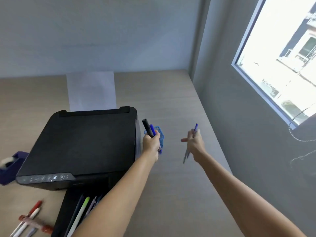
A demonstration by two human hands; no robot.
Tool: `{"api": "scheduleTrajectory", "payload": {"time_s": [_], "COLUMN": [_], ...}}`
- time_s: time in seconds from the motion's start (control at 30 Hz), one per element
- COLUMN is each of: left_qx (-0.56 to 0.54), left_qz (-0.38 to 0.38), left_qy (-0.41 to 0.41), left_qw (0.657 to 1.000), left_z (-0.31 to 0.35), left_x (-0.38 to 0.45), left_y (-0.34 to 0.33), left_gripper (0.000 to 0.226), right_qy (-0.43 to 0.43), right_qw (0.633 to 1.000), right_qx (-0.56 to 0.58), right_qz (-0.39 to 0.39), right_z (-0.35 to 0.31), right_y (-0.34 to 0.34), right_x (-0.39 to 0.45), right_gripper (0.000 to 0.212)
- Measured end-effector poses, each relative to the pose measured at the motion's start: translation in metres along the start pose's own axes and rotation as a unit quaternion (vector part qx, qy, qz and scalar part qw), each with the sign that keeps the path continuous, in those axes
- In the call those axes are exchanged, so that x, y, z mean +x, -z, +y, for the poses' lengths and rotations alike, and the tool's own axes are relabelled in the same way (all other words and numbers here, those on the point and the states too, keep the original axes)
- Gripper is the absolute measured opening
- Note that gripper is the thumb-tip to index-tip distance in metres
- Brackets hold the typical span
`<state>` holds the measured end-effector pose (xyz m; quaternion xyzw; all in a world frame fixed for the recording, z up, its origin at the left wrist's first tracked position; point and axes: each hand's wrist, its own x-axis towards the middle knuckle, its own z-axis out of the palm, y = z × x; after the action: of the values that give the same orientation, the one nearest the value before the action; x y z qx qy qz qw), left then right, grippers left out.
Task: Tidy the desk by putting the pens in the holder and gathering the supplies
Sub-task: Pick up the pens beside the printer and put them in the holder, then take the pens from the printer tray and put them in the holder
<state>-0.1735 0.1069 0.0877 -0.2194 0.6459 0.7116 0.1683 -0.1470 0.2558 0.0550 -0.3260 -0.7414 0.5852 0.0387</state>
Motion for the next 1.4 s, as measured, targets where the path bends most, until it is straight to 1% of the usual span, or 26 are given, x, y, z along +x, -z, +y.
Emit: {"api": "scheduleTrajectory", "payload": {"time_s": [0.03, 0.1, 0.17, 0.23, 0.33, 0.37, 0.43, 0.53, 0.6, 0.7, 0.8, 0.87, 0.9, 0.93, 1.0, 1.07, 1.17, 1.27, 1.4], "left_qx": [-0.021, -0.043, -0.04, -0.023, 0.006, 0.011, 0.009, 0.004, 0.004, 0.015, 0.014, 0.023, 0.038, 0.058, 0.081, 0.093, 0.105, 0.077, 0.035], "left_qz": [0.023, 0.075, 0.114, 0.135, 0.148, 0.144, 0.127, 0.106, 0.081, 0.048, 0.01, -0.014, -0.022, -0.027, -0.037, -0.049, -0.067, -0.082, -0.095], "left_qy": [0.0, -0.017, -0.038, -0.049, -0.03, -0.021, 0.0, 0.03, 0.037, 0.051, 0.058, 0.051, 0.045, 0.036, 0.01, -0.024, -0.079, -0.11, -0.115], "left_qw": [0.999, 0.996, 0.992, 0.989, 0.988, 0.989, 0.992, 0.994, 0.996, 0.997, 0.998, 0.998, 0.998, 0.997, 0.996, 0.994, 0.989, 0.988, 0.988], "left_z": [0.006, 0.017, 0.022, 0.021, 0.008, 0.003, -0.006, -0.016, -0.023, -0.033, -0.032, -0.027, -0.024, -0.02, -0.007, 0.01, 0.04, 0.066, 0.079], "left_x": [0.011, 0.032, 0.051, 0.066, 0.085, 0.087, 0.089, 0.098, 0.1, 0.101, 0.09, 0.077, 0.071, 0.062, 0.044, 0.025, -0.009, -0.043, -0.086], "left_y": [-0.006, -0.013, -0.017, -0.019, -0.02, -0.019, -0.016, -0.013, -0.011, -0.011, -0.012, -0.012, -0.012, -0.012, -0.011, -0.007, 0.012, 0.053, 0.129], "left_gripper": [0.008, 0.012, 0.013, 0.014, 0.035, 0.04, 0.041, 0.028, 0.019, 0.016, 0.023, 0.033, 0.046, 0.057, 0.065, 0.063, 0.056, 0.046, 0.035], "right_qy": [0.011, 0.014, 0.018, 0.022, 0.002, -0.002, 0.004, 0.02, 0.017, 0.006, 0.005, -0.003, -0.006, 0.0, 0.04, 0.076, 0.117, 0.144, 0.155], "right_qw": [0.999, 0.994, 0.989, 0.988, 0.996, 0.997, 0.999, 0.998, 0.996, 0.994, 0.992, 0.99, 0.989, 0.989, 0.991, 0.991, 0.99, 0.987, 0.983], "right_qx": [0.039, 0.105, 0.147, 0.149, 0.083, 0.061, 0.025, -0.035, -0.059, -0.072, -0.095, -0.103, -0.103, -0.105, -0.111, -0.106, -0.084, -0.07, -0.074], "right_qz": [-0.008, -0.02, -0.02, -0.018, -0.033, -0.037, -0.039, -0.053, -0.071, -0.082, -0.082, -0.1, -0.105, -0.1, -0.06, -0.015, 0.001, -0.018, -0.06], "right_z": [-0.015, -0.037, -0.052, -0.056, -0.044, -0.038, -0.025, -0.009, -0.003, 0.003, 0.009, 0.01, 0.009, 0.005, -0.007, -0.025, -0.057, -0.082, -0.096], "right_y": [-0.005, -0.02, -0.037, -0.056, -0.084, -0.09, -0.096, -0.097, -0.093, -0.081, -0.066, -0.056, -0.051, -0.045, -0.035, -0.027, -0.025, -0.039, -0.07], "right_x": [0.011, 0.03, 0.043, 0.05, 0.059, 0.059, 0.059, 0.063, 0.063, 0.058, 0.051, 0.041, 0.036, 0.03, 0.019, 0.007, -0.013, -0.037, -0.08], "right_gripper": [0.01, 0.016, 0.015, 0.008, 0.015, 0.016, 0.012, 0.009, 0.012, 0.017, 0.021, 0.031, 0.039, 0.047, 0.052, 0.046, 0.039, 0.035, 0.029]}}
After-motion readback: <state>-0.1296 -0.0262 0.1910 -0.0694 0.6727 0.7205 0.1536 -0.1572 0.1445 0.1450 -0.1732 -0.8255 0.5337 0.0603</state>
